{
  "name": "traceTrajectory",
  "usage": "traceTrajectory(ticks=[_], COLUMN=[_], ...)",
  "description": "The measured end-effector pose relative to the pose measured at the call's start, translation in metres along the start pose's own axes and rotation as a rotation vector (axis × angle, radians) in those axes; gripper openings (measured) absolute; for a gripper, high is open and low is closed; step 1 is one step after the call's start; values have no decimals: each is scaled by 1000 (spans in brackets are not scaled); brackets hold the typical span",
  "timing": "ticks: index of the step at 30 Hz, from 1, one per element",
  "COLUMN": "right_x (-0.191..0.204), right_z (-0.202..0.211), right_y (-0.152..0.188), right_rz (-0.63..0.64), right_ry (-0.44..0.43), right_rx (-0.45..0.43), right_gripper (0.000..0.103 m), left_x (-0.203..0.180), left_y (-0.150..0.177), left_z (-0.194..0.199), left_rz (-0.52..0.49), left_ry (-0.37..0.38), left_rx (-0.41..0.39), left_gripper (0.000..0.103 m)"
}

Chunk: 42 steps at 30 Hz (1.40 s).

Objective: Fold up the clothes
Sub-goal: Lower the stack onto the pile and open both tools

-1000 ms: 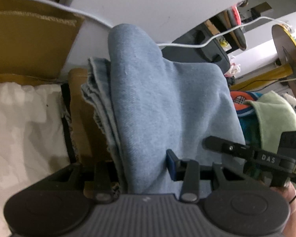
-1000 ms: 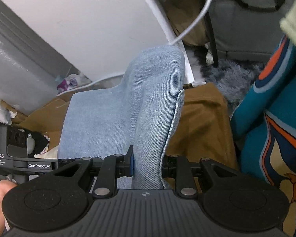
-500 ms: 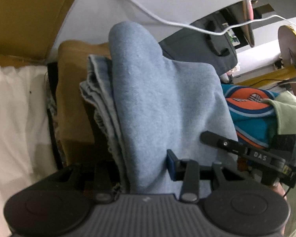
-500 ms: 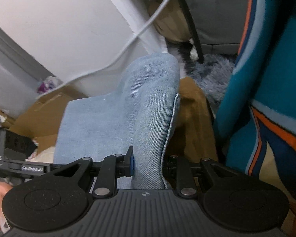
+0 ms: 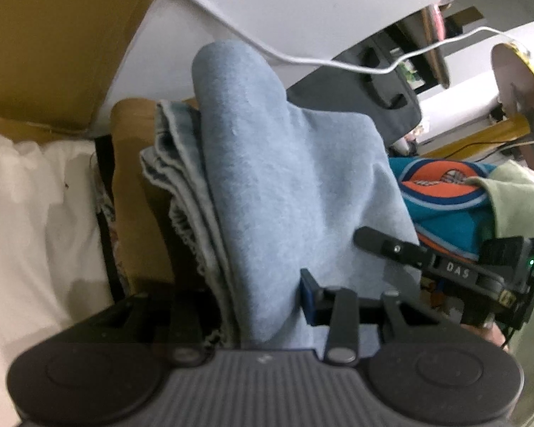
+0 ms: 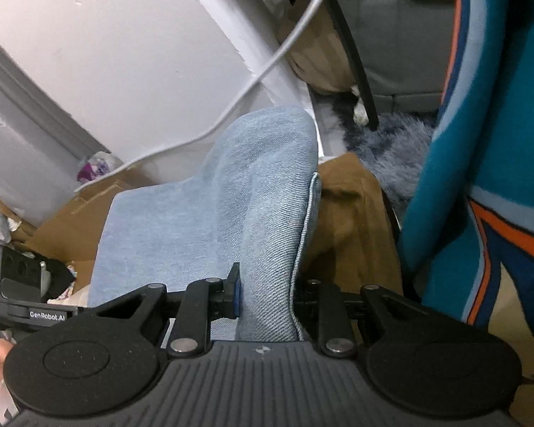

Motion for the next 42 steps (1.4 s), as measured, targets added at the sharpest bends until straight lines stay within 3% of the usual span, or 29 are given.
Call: traceTrajectory(ticks=[5, 14, 23, 30, 33, 35, 39, 42], right_x=[-11, -8, -4, -4, -1, -2, -7, -10], right_z=[-14, -14, -17, -18, -19, -18, -9, 4], right_y=[9, 13, 11, 11, 12, 11, 8, 8], right_rz=[-13, 8, 31, 47, 82, 94, 113, 148], right_ry=[37, 98, 150, 165, 186, 206, 279, 303], right_rx=[-9, -34, -49, -56, -53, -62, -101, -136], right_gripper=[23, 26, 31, 36, 40, 49, 52, 52], left_x=[-1, -30, -47, -36, -28, -23, -13, -10], left_y=[-7, -31, -19, -11, -10, -12, -14, -14], left_z=[20, 87, 56, 24, 19, 18, 15, 16], left_rz=[-92, -288, -396, -525, -538, -515, -492, -491], left_ry=[-76, -279, -321, -461, -462, -447, -415, -398], left_rx=[33, -39, -24, -12, 6, 23, 24, 20], left_gripper=[48, 48, 49, 59, 60, 62, 76, 77])
Point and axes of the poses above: each gripper's, at about its wrist camera, not at the fingertips, and z roughly against the way its jaws point, x to its left, y to its underside, the point moved 8 cm from there along -z, roughly the way its jaws point
